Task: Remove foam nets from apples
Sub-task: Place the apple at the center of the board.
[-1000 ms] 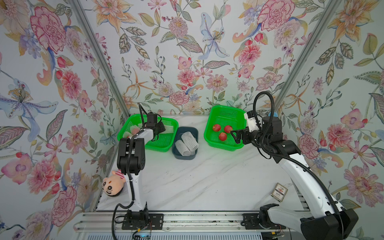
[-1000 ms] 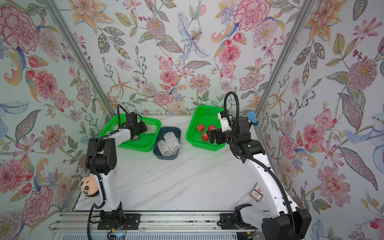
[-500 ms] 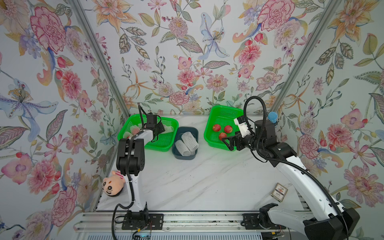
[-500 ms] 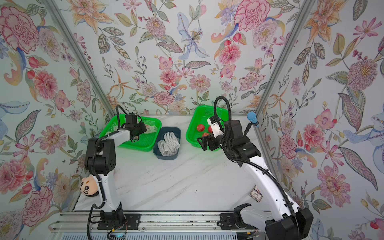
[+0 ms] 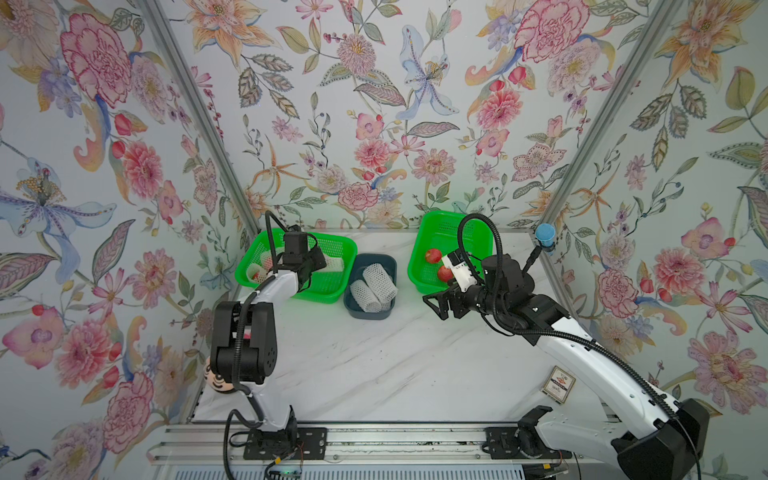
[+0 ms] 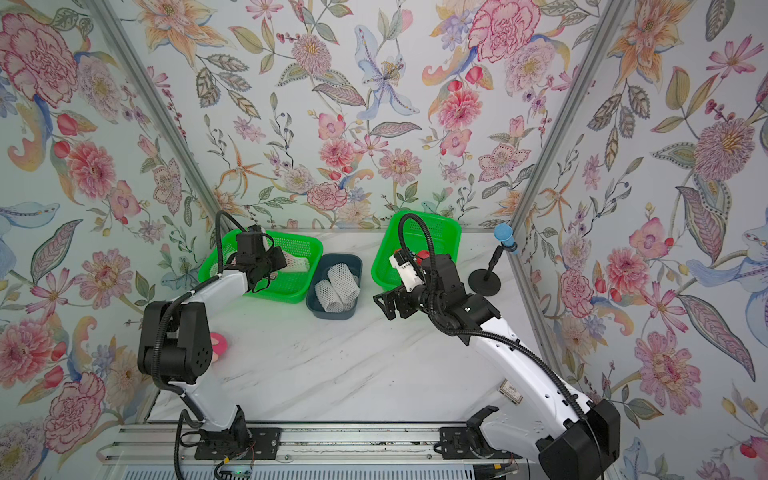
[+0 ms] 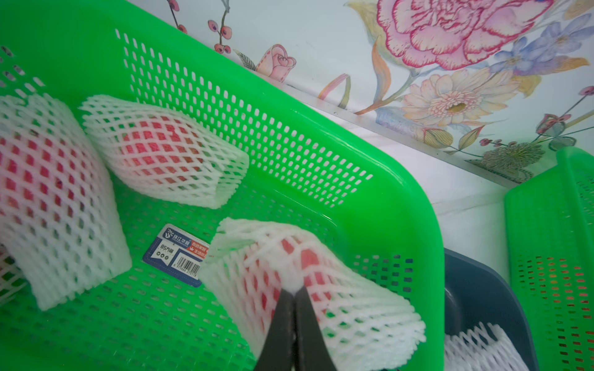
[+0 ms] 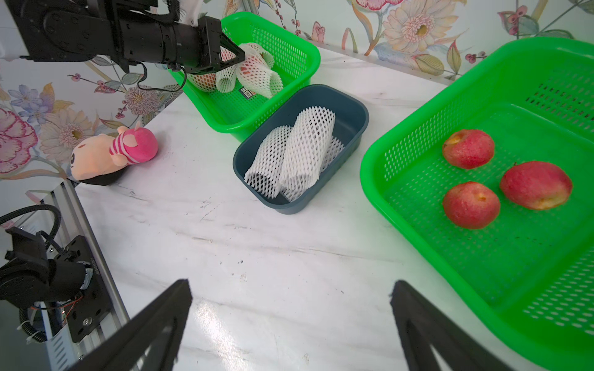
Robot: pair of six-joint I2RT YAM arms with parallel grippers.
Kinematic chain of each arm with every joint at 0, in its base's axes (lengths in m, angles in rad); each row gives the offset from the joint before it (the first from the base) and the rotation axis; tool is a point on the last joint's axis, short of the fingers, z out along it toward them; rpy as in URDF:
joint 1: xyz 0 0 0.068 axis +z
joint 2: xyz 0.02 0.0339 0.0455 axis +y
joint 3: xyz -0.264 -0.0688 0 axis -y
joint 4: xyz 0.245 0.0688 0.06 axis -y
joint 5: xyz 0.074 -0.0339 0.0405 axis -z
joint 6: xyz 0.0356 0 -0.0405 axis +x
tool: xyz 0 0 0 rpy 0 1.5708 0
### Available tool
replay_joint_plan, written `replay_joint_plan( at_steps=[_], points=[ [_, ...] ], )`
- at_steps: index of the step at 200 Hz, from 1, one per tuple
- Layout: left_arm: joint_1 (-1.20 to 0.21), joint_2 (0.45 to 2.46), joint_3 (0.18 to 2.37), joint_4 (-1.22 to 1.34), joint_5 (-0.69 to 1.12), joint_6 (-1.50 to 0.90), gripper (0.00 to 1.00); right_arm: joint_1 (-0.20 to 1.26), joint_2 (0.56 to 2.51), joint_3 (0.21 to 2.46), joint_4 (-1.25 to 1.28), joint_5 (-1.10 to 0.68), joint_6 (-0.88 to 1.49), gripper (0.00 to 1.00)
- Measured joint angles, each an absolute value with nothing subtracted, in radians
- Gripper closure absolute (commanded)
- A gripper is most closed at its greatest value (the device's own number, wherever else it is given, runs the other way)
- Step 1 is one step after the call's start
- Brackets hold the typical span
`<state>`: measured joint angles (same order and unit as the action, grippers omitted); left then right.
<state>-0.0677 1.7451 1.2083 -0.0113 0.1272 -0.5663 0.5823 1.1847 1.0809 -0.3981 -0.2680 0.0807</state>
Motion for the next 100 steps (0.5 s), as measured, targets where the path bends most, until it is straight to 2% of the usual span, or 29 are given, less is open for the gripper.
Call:
replay_joint_plan(
  at_steps=[100],
  points=[
    [-0.244,1.282,1.011,-0.097,0.154,-0.539,0.98,0.643,1.231,1.079,-0.329,-0.241,0.106,0.01]
  ],
)
